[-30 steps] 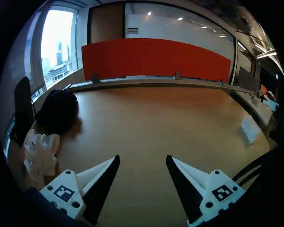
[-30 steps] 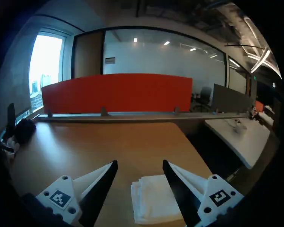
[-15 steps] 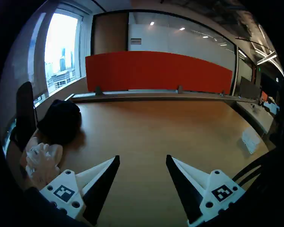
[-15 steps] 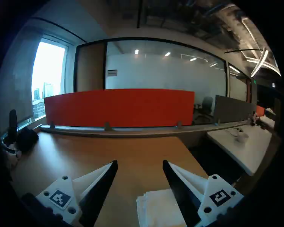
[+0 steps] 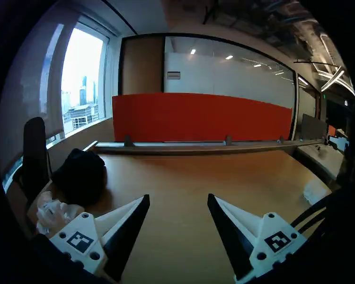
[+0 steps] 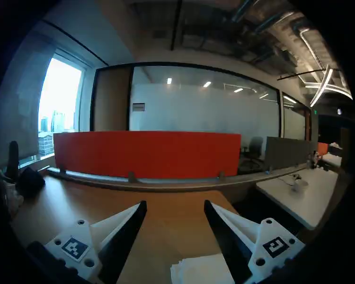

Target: Fold towel

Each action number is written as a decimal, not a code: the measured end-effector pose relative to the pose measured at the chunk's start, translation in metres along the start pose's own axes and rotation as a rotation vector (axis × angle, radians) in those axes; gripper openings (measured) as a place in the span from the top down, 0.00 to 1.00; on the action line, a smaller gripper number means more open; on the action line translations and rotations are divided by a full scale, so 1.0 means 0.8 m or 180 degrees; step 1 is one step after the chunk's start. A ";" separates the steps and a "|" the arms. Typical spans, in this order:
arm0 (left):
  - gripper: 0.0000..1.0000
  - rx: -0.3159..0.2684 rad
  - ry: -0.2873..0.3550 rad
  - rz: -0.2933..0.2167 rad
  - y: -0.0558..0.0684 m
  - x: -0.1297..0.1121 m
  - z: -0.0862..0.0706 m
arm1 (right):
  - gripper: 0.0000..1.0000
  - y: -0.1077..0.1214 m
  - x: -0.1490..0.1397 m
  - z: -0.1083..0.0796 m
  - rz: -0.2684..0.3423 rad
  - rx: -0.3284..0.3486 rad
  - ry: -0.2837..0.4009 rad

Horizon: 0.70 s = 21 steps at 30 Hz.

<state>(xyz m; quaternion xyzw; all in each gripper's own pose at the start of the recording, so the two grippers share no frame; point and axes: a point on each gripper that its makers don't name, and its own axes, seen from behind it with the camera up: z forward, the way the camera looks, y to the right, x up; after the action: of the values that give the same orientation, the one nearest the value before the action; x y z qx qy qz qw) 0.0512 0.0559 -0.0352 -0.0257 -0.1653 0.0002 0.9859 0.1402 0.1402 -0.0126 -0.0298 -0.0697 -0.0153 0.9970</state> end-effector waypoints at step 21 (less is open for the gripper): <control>0.10 0.0062 0.0330 -0.0129 -0.029 0.056 0.015 | 0.03 -0.090 0.036 0.012 0.0010 0.0218 0.0085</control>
<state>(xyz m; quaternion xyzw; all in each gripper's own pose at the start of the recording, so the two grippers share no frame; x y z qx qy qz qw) 0.0899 0.0334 -0.0083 -0.0127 -0.1146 -0.0195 0.9931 0.1647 0.0680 0.0047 0.0045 -0.0568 -0.0116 0.9983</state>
